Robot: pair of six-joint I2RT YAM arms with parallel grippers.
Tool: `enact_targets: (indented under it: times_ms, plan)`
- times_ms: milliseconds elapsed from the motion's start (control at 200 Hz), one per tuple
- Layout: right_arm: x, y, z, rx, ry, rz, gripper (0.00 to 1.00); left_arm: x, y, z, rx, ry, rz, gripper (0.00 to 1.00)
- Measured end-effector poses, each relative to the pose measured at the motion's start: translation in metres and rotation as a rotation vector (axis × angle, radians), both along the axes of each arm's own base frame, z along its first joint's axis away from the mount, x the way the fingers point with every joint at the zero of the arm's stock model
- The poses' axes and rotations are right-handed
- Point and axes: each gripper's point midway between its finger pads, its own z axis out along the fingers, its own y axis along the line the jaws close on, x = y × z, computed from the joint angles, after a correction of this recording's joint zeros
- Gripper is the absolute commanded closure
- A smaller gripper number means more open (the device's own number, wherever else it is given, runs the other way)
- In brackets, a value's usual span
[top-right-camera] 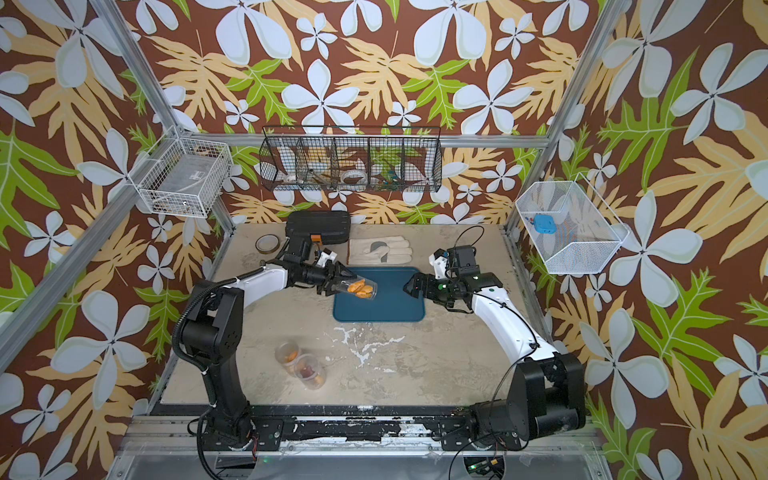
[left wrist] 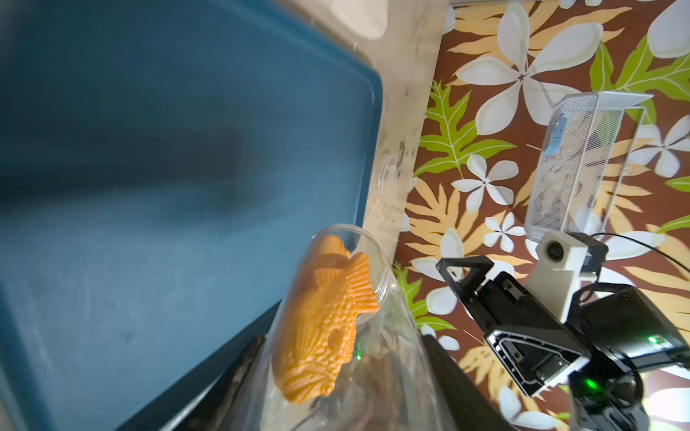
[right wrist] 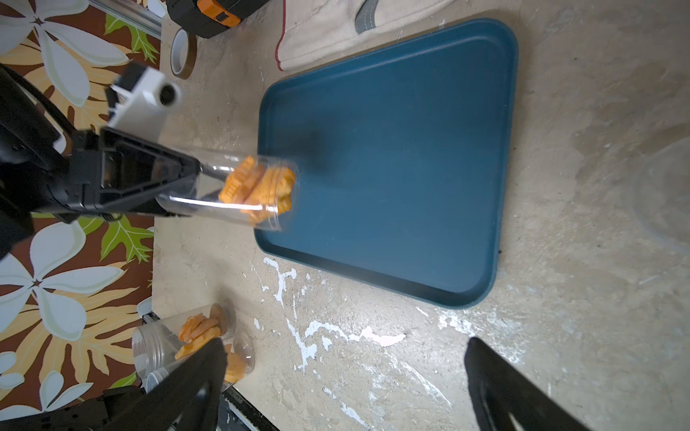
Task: Pour the cookies out of the jar
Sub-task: Pour the cookies in the jar onto the tray.
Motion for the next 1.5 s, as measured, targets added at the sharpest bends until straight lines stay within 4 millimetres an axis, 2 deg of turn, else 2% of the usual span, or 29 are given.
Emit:
enact_targets:
  times_ms: [45, 120, 170, 280, 385, 560, 666, 786, 851, 951, 1011, 1151, 1281, 1356, 1496]
  plan:
    - [0.000, 0.000, 0.001, 0.000, -0.002, 0.001, 0.00, -0.001, 0.000, 0.001, -0.009, -0.020, -0.009, 0.55]
    - [0.001, 0.001, 0.003, 0.001, -0.010, 0.001, 0.00, -0.014, 0.003, -0.013, 0.013, 0.053, -0.004, 0.56]
    - [0.001, 0.001, 0.003, 0.001, -0.010, 0.002, 0.00, -0.016, 0.006, -0.023, 0.064, 0.079, 0.000, 0.56]
    - [-0.002, 0.000, 0.002, 0.001, -0.009, 0.002, 0.00, -0.019, 0.004, -0.023, 0.050, 0.058, -0.015, 0.55]
    - [-0.004, 0.000, 0.000, -0.001, -0.006, 0.004, 0.00, -0.029, 0.005, -0.030, 0.037, 0.116, 0.000, 0.55]
    - [-0.006, 0.001, -0.007, 0.001, 0.007, 0.008, 0.00, -0.038, -0.005, -0.024, -0.157, 0.185, 0.046, 0.54]
    - [-0.007, 0.004, -0.014, 0.015, 0.020, 0.020, 0.00, -0.036, -0.009, -0.006, -0.316, 0.202, 0.075, 0.54]
    - [-0.006, 0.009, -0.011, 0.052, 0.020, 0.028, 0.00, -0.028, -0.011, 0.015, -0.511, 0.211, 0.094, 0.56]
    - [-0.003, 0.011, -0.006, 0.064, 0.014, 0.028, 0.00, -0.031, -0.008, 0.020, -0.560, 0.251, 0.100, 0.55]
    - [0.001, 0.013, -0.001, 0.072, -0.002, 0.032, 0.00, -0.036, -0.006, 0.050, -0.630, 0.193, 0.058, 0.55]
    - [0.001, 0.013, -0.001, 0.073, -0.002, 0.033, 0.00, -0.040, -0.005, 0.056, -0.649, 0.183, 0.040, 0.55]
    - [0.001, 0.013, -0.001, 0.073, -0.002, 0.033, 0.00, -0.048, -0.002, 0.055, -0.631, 0.192, 0.030, 0.56]
    - [0.001, 0.013, 0.000, 0.073, -0.002, 0.032, 0.00, -0.042, -0.002, 0.053, -0.558, 0.125, 0.032, 0.56]
    - [0.001, 0.013, -0.001, 0.072, 0.000, 0.032, 0.00, -0.034, -0.004, 0.043, -0.483, 0.110, 0.040, 0.56]
    - [0.000, 0.013, 0.001, 0.072, -0.001, 0.031, 0.00, -0.001, -0.003, 0.028, -0.271, 0.016, 0.084, 0.57]
